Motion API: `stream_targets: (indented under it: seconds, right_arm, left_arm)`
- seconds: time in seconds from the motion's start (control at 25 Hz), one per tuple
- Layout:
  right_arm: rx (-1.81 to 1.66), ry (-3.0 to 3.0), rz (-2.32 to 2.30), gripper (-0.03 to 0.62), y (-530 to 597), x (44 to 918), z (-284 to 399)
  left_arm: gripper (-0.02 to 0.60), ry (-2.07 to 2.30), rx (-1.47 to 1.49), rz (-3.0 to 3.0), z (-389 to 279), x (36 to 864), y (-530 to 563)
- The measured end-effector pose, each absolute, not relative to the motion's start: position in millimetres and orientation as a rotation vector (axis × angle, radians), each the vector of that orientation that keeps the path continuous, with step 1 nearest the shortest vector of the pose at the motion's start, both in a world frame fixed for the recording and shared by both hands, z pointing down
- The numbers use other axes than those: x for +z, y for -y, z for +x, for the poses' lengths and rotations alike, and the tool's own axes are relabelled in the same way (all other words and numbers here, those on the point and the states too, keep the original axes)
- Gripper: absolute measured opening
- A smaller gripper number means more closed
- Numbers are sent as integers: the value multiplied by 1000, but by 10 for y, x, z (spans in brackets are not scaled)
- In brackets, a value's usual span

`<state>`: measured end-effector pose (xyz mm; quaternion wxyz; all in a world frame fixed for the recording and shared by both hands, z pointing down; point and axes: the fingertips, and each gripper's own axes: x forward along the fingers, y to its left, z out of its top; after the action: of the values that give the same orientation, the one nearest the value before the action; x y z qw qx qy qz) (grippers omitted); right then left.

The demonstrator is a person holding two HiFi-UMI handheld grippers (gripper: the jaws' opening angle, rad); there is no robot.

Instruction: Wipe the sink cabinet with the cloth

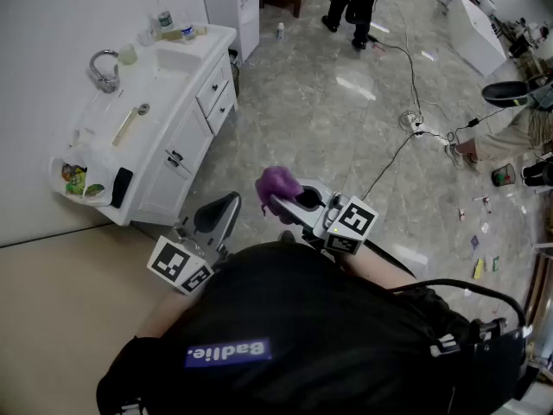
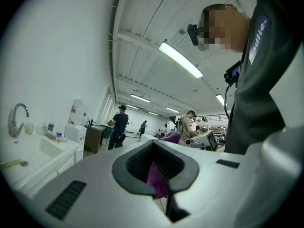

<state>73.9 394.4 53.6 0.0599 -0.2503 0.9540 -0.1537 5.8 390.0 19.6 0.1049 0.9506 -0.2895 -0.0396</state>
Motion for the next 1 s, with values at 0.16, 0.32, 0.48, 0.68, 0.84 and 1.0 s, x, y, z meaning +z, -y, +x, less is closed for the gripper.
stream_targets:
  seconds: [0.16, 0.32, 0.48, 0.68, 0.84, 1.0]
  right_arm:
    - [-453, -2894, -745, 72, -3959, 516, 741]
    - [-451, -2901, -742, 72, -3961, 522, 737]
    - [-456, -2903, -743, 72, -3964, 538, 736]
    - [-476, -2890, -753, 74, -3920, 544, 734]
    - [-459, -2905, -750, 73, -3838, 563, 769]
    - [-484, -2890, -769, 74, -3745, 582, 872]
  left_arm:
    - [5, 851, -111, 2804, 72, 181, -3922]
    - [6, 848, -110, 2811, 67, 160, -3923]
    - [6, 843, -110, 2814, 59, 163, -3928]
    - [6, 831, -109, 2823, 67, 164, -3899]
    - [5, 810, -103, 2832, 118, 153, -3816]
    - [5, 803, -92, 2838, 217, 153, -3719]
